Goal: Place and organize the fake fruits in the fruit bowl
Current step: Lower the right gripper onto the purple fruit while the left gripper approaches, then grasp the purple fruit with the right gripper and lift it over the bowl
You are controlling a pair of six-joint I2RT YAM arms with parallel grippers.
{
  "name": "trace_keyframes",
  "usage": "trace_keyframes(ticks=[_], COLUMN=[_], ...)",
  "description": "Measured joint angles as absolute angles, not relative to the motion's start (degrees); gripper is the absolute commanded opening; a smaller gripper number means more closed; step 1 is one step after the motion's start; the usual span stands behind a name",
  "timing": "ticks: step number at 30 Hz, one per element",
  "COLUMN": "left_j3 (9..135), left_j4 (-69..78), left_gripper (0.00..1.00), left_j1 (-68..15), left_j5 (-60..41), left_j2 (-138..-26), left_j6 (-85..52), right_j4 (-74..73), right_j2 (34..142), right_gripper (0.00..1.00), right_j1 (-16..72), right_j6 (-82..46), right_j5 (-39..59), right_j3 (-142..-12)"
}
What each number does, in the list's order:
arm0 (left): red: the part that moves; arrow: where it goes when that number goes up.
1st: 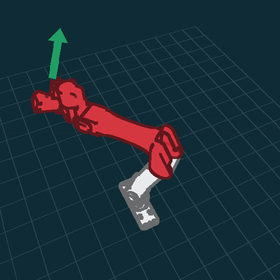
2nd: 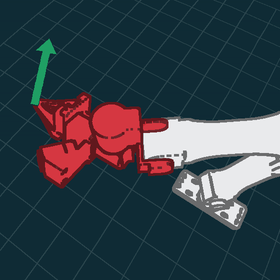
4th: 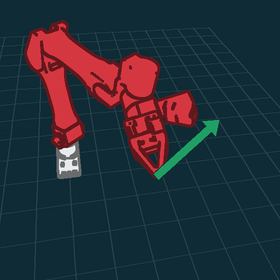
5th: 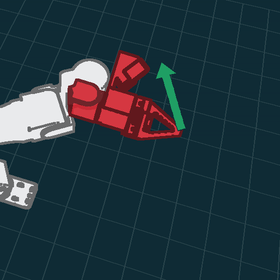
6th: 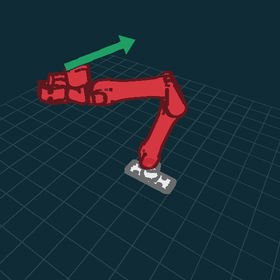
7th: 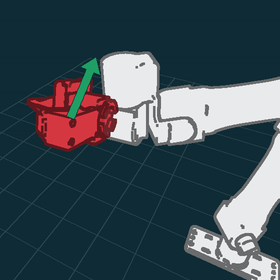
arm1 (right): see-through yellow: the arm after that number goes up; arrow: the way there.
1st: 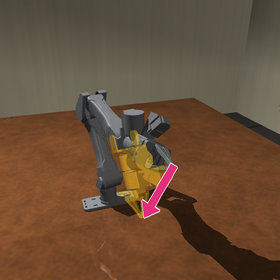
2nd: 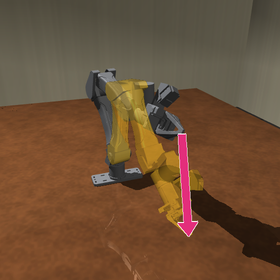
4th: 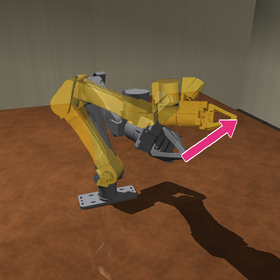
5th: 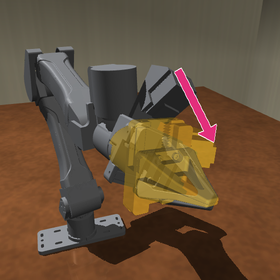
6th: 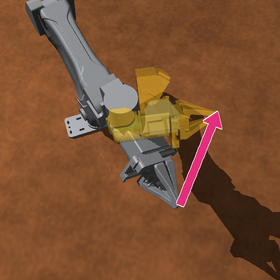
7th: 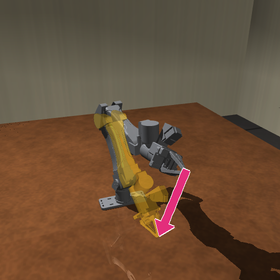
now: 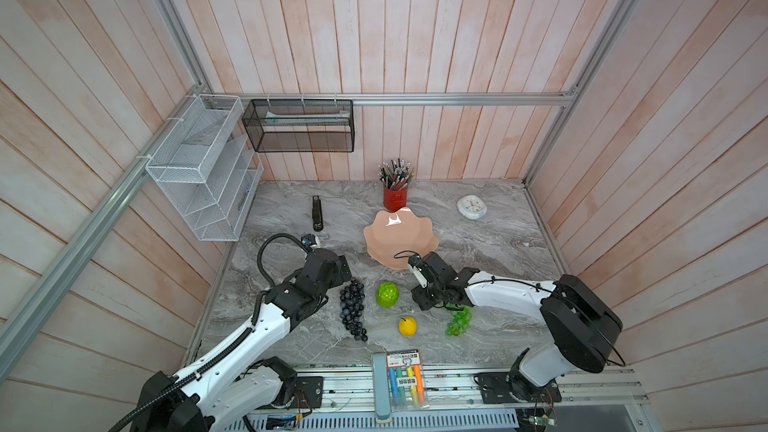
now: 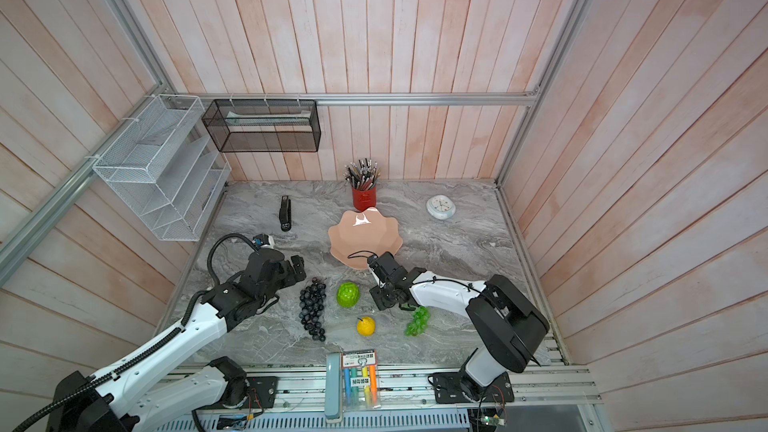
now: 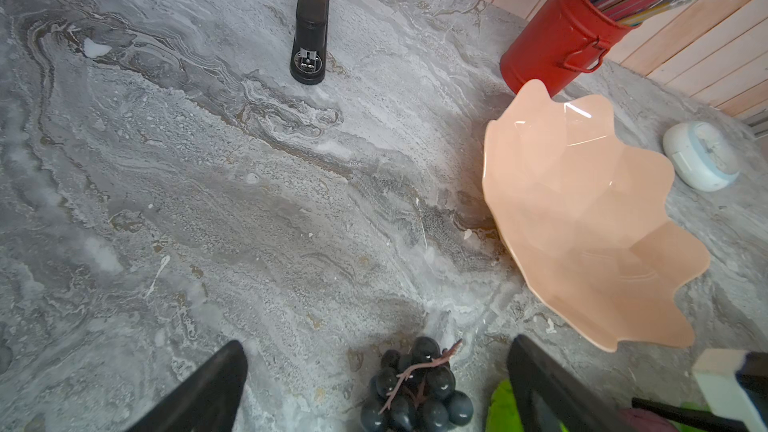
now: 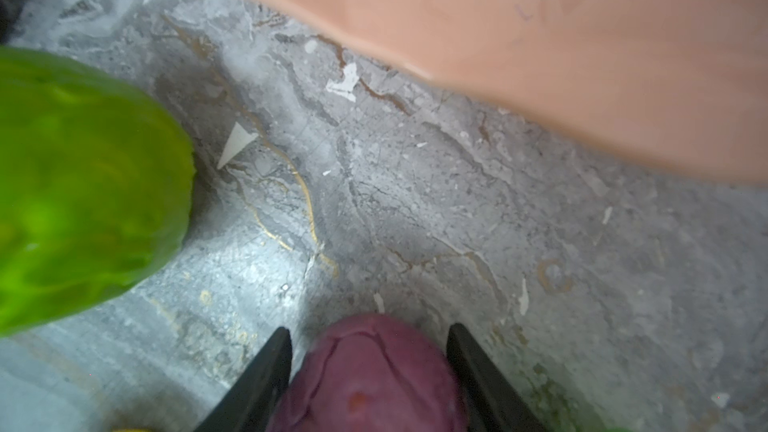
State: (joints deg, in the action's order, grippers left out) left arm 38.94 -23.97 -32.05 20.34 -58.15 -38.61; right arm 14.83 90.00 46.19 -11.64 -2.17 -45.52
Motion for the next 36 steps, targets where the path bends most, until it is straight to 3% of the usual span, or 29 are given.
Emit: trace_keyframes(ticks=[2, 7, 22, 27, 36], left_j3=[38.94, 38.96, 38.98, 38.98, 39.46], left_j4=[-23.99, -23.99, -24.08, -24.77, -28.34], left_gripper=[1.0, 1.0, 1.0, 1.0, 1.0], left_j1=[-32.05, -32.05, -32.05, -32.05, -32.05], left_j5=[20.34, 20.36, 20.4, 20.38, 20.36], left_j2=[-58.3, -58.35, -58.02, -57.89, -55.05], left_j6=[-38.61, -38.61, -38.63, -38.65, -38.76], right_j4=[14.87, 16.73, 23.16, 20.16, 18.94], right_j2=[90.0, 88.49, 84.14, 91.33, 111.42], right_gripper=[0.4, 0.34, 0.34, 0.34, 0.34], right_j1=[46.19, 46.19, 38.85, 33.67, 33.21], right_j6=[-11.62, -11.75, -9.15, -8.56, -5.3], right_j5=[-1.87, -1.54, 1.61, 3.7, 3.66], right_j3=[-45.52, -45.71, -64.47, -71.46, -85.86])
